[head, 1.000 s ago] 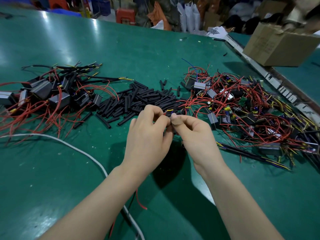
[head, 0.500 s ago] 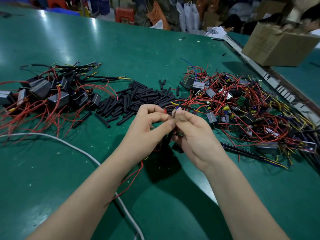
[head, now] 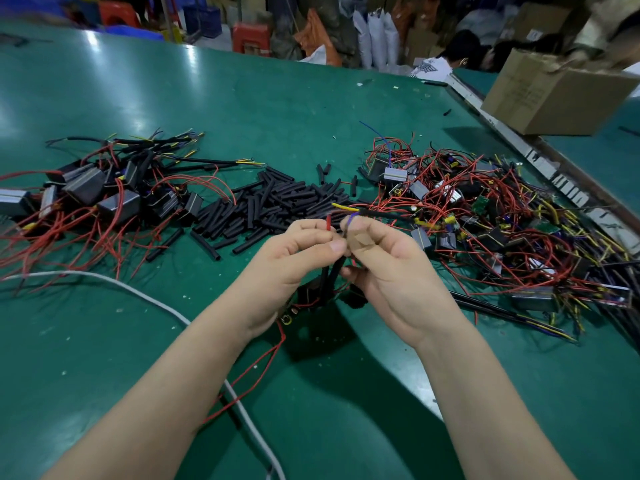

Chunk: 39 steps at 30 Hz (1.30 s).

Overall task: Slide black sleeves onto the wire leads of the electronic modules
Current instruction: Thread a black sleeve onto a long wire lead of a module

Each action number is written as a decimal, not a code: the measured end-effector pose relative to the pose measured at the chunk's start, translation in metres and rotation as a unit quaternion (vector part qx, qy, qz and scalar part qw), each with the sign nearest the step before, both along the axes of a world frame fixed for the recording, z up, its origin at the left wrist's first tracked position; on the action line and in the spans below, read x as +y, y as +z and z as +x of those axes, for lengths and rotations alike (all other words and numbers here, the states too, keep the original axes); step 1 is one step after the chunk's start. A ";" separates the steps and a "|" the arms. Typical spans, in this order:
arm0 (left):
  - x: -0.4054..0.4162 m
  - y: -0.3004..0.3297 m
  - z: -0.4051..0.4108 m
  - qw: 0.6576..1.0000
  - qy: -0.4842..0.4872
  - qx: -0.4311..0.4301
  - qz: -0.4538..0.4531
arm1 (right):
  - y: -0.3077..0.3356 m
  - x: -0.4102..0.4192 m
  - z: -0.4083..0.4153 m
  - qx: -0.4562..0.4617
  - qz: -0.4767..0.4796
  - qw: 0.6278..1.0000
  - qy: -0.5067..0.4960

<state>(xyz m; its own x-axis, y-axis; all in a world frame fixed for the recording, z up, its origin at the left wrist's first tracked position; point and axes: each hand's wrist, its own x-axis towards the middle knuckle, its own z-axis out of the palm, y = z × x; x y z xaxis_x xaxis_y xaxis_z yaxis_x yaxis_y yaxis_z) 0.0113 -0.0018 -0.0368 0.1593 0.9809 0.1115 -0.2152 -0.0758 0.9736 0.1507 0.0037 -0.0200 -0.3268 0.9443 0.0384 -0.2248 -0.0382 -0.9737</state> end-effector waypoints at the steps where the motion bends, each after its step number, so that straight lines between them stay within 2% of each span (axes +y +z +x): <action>1: 0.000 0.000 -0.001 1.000 0.002 -0.004 -0.001 | 0.002 0.000 0.003 -0.012 0.009 1.000 0.003; 3: -0.001 0.003 -0.003 1.000 -0.005 0.005 0.010 | 0.006 0.002 0.009 -0.009 -0.009 1.000 0.024; 7: -0.002 0.004 -0.005 0.999 -0.026 0.000 0.030 | 0.013 0.008 0.019 0.002 -0.128 0.991 0.025; 9: -0.001 0.002 -0.006 0.999 -0.030 0.003 0.032 | 0.013 0.009 0.018 0.054 -0.172 0.984 0.006; 11: 0.000 0.001 -0.007 0.999 -0.036 0.019 0.030 | 0.012 0.010 0.014 0.146 -0.183 0.972 -0.008; 14: 0.002 0.000 -0.007 0.998 -0.001 0.067 0.021 | 0.012 0.008 0.010 0.174 -0.115 0.977 -0.036; 18: 0.002 -0.003 -0.002 0.986 0.017 0.160 0.033 | 0.009 0.006 0.008 0.082 -0.009 0.990 -0.111; 23: 0.002 -0.011 0.000 0.934 0.004 0.342 0.105 | 0.004 0.007 0.005 0.007 0.051 0.983 -0.175; 29: 0.010 -0.018 -0.006 0.930 0.123 0.318 0.133 | 0.001 0.007 0.008 0.026 0.087 0.979 -0.182; 33: 0.008 -0.015 -0.003 0.927 0.182 0.283 0.165 | -0.004 0.009 0.007 -0.020 0.142 0.971 -0.189; 36: 0.005 -0.014 -0.001 0.916 0.189 0.296 0.194 | -0.010 0.011 0.007 -0.095 0.236 0.944 -0.211; 39: 0.003 -0.012 -0.001 0.925 0.190 0.276 0.182 | -0.015 0.011 0.007 -0.174 0.330 0.903 -0.214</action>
<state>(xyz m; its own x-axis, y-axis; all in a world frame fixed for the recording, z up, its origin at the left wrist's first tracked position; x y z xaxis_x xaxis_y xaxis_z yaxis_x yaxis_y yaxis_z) 0.0099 0.0009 -0.0483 -0.0579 0.8913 0.4496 0.4157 -0.3880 0.8226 0.1575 0.0142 -0.0346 -0.0374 0.7956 0.6047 0.2425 0.5943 -0.7668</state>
